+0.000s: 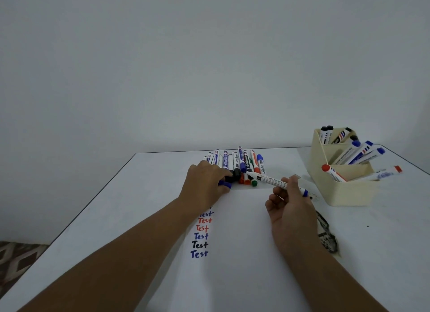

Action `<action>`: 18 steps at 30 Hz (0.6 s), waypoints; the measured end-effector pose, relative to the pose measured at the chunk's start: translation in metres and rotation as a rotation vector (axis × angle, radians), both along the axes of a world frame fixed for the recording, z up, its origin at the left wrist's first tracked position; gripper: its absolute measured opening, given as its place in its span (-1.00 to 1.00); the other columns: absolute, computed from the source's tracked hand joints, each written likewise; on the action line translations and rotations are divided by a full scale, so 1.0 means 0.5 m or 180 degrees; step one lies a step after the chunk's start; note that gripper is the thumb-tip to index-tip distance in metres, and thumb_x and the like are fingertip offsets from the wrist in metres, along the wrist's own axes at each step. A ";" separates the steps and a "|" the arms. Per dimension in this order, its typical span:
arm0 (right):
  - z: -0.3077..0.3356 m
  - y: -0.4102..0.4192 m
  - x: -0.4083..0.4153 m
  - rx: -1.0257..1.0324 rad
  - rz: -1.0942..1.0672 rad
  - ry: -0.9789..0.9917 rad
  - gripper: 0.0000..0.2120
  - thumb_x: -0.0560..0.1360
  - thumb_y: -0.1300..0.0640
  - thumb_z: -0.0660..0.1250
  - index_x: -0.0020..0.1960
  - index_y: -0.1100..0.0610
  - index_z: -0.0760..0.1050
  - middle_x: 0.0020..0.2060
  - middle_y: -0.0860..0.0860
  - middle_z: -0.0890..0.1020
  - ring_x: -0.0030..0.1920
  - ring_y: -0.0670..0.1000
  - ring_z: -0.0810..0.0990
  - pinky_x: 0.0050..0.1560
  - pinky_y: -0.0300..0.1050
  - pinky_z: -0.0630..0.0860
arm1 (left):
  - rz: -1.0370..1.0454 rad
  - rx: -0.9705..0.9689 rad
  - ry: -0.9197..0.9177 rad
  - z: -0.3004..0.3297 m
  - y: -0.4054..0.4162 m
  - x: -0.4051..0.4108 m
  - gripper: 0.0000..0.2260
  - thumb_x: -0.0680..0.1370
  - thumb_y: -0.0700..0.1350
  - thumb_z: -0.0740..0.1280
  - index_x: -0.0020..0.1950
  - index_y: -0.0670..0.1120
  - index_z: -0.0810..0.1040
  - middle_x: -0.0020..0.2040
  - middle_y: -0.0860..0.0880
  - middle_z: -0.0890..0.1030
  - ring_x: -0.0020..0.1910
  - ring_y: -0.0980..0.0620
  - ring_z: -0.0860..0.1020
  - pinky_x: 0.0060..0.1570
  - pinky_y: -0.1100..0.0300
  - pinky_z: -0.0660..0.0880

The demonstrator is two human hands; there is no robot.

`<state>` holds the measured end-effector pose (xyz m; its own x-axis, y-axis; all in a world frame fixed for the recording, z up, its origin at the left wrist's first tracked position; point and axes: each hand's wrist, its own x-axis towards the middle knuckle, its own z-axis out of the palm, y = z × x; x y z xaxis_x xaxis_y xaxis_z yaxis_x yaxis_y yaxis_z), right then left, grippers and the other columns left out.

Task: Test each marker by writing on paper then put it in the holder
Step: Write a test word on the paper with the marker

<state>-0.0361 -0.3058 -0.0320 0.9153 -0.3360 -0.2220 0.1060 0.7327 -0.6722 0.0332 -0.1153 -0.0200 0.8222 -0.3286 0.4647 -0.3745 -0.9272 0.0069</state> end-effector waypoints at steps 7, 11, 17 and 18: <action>0.004 0.001 -0.003 -0.0117 0.0032 -0.0003 -0.66 0.60 -0.10 0.33 0.20 0.13 0.59 -0.26 0.04 0.62 -0.33 -0.05 0.55 -0.26 -0.12 0.52 | -0.0181 -0.0401 -0.0025 -0.024 0.023 -0.010 -0.72 0.55 0.07 0.41 0.25 0.08 0.60 0.04 0.09 0.64 0.04 0.02 0.48 0.03 0.16 0.40; 0.004 0.001 -0.005 -0.0158 0.0098 -0.0090 -0.74 0.58 -0.13 0.34 0.09 0.06 0.58 -0.21 0.05 0.63 -0.32 -0.04 0.57 -0.25 -0.11 0.56 | -0.0192 -0.0590 -0.0032 -0.034 0.070 -0.052 -0.77 0.59 0.07 0.35 0.23 0.08 0.60 0.08 0.15 0.59 0.08 0.10 0.43 0.04 0.25 0.32; 0.007 0.013 -0.014 -0.0694 0.0525 -0.0508 -0.64 0.53 -0.10 0.31 0.06 0.21 0.53 -0.22 0.13 0.71 -0.23 0.07 0.70 -0.23 -0.10 0.67 | -0.0232 -0.0630 0.0564 -0.061 0.168 -0.124 -0.58 0.51 0.37 0.16 0.20 0.19 0.58 0.18 0.25 0.52 0.19 0.22 0.42 0.20 0.19 0.42; 0.010 0.018 -0.017 -0.0822 0.0682 -0.0556 -0.60 0.49 -0.11 0.31 0.06 0.24 0.53 -0.19 0.16 0.72 -0.20 0.10 0.72 -0.22 -0.08 0.68 | -0.0247 -0.0678 0.0647 -0.063 0.178 -0.132 -0.56 0.52 0.38 0.15 0.23 0.19 0.57 0.22 0.26 0.50 0.23 0.24 0.41 0.25 0.20 0.40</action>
